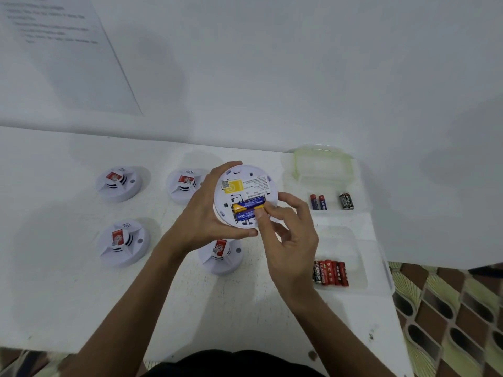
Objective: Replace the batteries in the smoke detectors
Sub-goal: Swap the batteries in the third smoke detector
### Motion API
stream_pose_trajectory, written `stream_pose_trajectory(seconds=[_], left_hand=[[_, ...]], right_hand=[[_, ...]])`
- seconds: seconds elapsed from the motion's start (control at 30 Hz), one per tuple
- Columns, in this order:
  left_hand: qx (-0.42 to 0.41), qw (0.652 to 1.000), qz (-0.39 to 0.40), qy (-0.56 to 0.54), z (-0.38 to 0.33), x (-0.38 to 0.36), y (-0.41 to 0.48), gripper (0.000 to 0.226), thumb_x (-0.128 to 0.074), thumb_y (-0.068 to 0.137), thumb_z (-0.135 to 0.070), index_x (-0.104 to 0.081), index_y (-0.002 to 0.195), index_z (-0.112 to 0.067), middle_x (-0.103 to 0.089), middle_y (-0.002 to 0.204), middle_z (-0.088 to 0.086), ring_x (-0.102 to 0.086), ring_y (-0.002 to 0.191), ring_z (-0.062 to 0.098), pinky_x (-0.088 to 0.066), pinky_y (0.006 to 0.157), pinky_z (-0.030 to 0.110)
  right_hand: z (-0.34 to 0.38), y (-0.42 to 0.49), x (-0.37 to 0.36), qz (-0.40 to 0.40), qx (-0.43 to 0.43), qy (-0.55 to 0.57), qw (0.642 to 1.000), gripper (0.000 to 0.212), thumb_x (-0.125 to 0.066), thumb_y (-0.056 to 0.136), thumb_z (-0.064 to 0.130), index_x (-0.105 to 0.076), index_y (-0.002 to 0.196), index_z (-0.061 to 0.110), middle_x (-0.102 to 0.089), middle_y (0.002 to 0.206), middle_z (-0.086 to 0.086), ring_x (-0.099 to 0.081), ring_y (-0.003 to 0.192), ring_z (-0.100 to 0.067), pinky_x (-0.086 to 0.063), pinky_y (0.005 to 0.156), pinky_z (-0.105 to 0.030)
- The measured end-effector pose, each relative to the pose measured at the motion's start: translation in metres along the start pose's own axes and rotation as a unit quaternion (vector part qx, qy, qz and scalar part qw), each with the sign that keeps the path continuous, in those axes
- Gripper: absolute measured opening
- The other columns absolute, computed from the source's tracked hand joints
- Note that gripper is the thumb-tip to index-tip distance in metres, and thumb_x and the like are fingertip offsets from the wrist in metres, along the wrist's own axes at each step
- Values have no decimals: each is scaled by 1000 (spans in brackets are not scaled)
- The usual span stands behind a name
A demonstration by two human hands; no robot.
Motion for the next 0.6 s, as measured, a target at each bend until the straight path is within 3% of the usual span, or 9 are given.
stream_pose_trajectory(seconds=[0.17,0.27,0.4,0.5,0.6], left_hand=[[11,1000,7,3,-3,2,-1,92,-66,56,-78,-28,131,-40,-34,129,-46,-39,123,-11,-31,96,3],[16,1000,3,10,1,6,-3,94,-69,56,-74,-28,133,-39,-35,129,-45,-40,124,-10,-32,96,3],[36,998,-14,50,14,14,-9,103,-81,49,-60,-26,135,-42,-39,133,-30,-43,123,-2,-37,102,19],[55,996,-22,60,23,21,-14,105,-83,47,-57,-27,135,-44,-43,134,-20,-45,122,0,-41,101,23],[61,996,-26,57,28,25,-18,108,-84,46,-57,-29,137,-38,-45,133,-20,-46,120,-3,-40,94,10]], right_hand=[[-8,-3,-3,11,26,-13,1000,19,-69,88,12,-72,106,7,-55,125,-7,-66,105,-14,-60,75,-26],[-7,1,-3,41,1,10,999,20,-69,88,15,-71,107,12,-54,125,-5,-62,112,-9,-60,74,-26],[-8,19,2,105,-82,23,991,26,-63,93,17,-60,118,22,-63,111,9,-64,104,-10,-60,75,-26],[-24,45,7,120,-89,-92,984,28,-58,96,15,-57,123,20,-67,96,5,-65,91,-7,-56,72,-18],[-48,69,7,211,-99,-232,944,34,-59,95,21,-56,128,20,-66,104,-1,-63,90,-11,-54,77,-25]])
Point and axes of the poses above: each hand's wrist, its own y-axis towards the middle knuckle, its own x-axis out of the back of the hand, z = x × y, the point moved 1 cm from there along y, towards the middle knuckle
